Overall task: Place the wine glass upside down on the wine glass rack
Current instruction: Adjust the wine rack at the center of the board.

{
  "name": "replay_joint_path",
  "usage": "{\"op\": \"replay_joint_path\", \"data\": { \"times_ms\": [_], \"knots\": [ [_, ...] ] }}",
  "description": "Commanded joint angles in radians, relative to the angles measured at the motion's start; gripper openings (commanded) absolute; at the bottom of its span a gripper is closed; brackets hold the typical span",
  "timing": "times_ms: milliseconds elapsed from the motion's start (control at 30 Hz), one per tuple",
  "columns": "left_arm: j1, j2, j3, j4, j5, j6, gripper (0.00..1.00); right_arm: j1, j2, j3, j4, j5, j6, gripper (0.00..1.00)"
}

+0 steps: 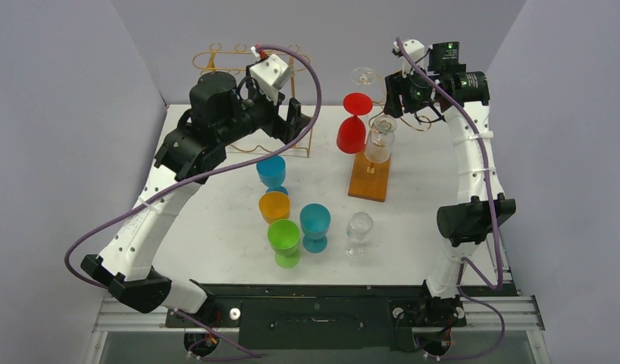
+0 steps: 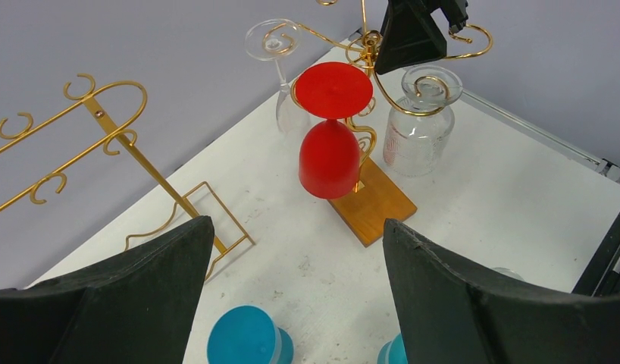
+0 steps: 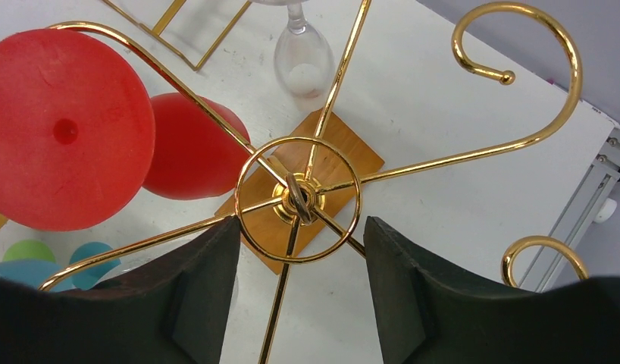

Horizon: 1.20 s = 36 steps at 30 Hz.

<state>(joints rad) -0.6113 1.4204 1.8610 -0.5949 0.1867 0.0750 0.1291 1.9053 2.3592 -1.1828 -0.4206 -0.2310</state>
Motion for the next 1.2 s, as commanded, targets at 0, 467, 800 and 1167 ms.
{"op": "replay_joint_path", "data": {
  "times_ms": [0,467,800,1167],
  "knots": [
    [0.007,-0.035,0.003,0.058,0.000,-0.004,0.79,0.010,0.019,-0.036,0.041,0.036,0.041,0.49],
    [0.005,-0.055,-0.023,0.058,-0.002,-0.012,0.79,0.013,-0.056,-0.243,0.160,0.121,0.219,0.25],
    [0.004,-0.061,-0.033,0.069,0.000,-0.014,0.79,0.045,-0.074,-0.332,0.214,0.132,0.313,0.12],
    [0.005,-0.073,-0.034,0.063,0.002,-0.012,0.79,0.072,-0.042,-0.320,0.191,0.173,0.347,0.12]
  ]
}}
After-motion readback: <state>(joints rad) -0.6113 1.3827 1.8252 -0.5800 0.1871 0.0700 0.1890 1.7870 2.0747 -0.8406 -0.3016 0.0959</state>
